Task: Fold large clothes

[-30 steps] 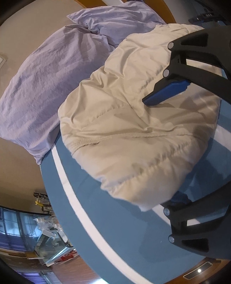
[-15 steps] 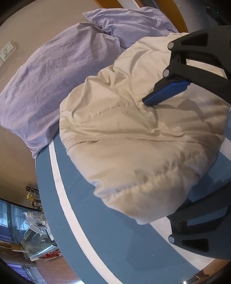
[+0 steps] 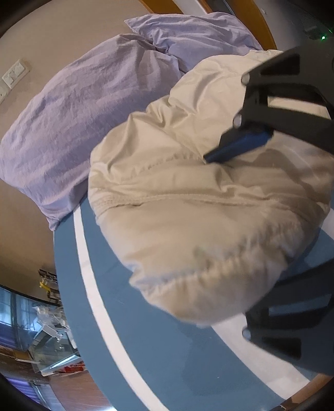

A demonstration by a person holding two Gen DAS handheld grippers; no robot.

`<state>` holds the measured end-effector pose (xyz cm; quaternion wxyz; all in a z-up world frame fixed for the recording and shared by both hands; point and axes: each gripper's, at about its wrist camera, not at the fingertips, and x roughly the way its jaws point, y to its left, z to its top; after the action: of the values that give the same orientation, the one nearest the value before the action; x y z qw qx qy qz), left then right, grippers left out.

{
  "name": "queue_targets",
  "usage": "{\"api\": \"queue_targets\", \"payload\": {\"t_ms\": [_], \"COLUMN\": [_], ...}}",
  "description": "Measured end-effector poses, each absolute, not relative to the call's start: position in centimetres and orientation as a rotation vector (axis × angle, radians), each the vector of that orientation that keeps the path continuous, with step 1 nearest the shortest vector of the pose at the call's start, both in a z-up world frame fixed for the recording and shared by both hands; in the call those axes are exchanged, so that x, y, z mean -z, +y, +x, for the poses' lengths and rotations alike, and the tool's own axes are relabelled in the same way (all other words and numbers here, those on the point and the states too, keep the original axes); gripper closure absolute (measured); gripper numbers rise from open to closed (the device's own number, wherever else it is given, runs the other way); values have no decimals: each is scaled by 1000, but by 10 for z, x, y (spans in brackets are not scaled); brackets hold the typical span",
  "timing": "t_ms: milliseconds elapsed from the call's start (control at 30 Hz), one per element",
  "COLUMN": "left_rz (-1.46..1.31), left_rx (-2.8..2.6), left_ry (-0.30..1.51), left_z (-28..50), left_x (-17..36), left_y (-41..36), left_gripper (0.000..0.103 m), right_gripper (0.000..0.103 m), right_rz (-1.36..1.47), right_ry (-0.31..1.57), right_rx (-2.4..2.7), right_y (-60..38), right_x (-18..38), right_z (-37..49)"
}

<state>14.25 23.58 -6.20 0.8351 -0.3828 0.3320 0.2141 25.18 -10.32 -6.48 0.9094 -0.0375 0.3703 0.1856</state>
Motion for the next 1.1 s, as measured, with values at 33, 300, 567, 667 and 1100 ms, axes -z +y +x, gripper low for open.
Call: {"api": "queue_targets", "payload": {"t_ms": [33,300,567,667,1100], "left_rz": [-815,-836,-801,-772,-631], "left_rx": [-446,-350,-188,-113,169], "left_ry": [698,629,527,502,534], "left_z": [142,144,148,152,194], "left_x": [60,26,-33,-57,-100], "left_y": [237,230,193,168,38], "left_gripper": [51,76,77,77,77], "right_gripper": [27,27,27,27,28], "right_rz": [-72,-69,-72,-78,-81], "right_ry": [768,772,776,779,783], "right_rx": [-387,-386,-386,-385,-401], "right_y": [-104,-103,-105,-105,-110], "right_x": [66,69,72,72,73], "right_z": [253,258,259,261,265]}}
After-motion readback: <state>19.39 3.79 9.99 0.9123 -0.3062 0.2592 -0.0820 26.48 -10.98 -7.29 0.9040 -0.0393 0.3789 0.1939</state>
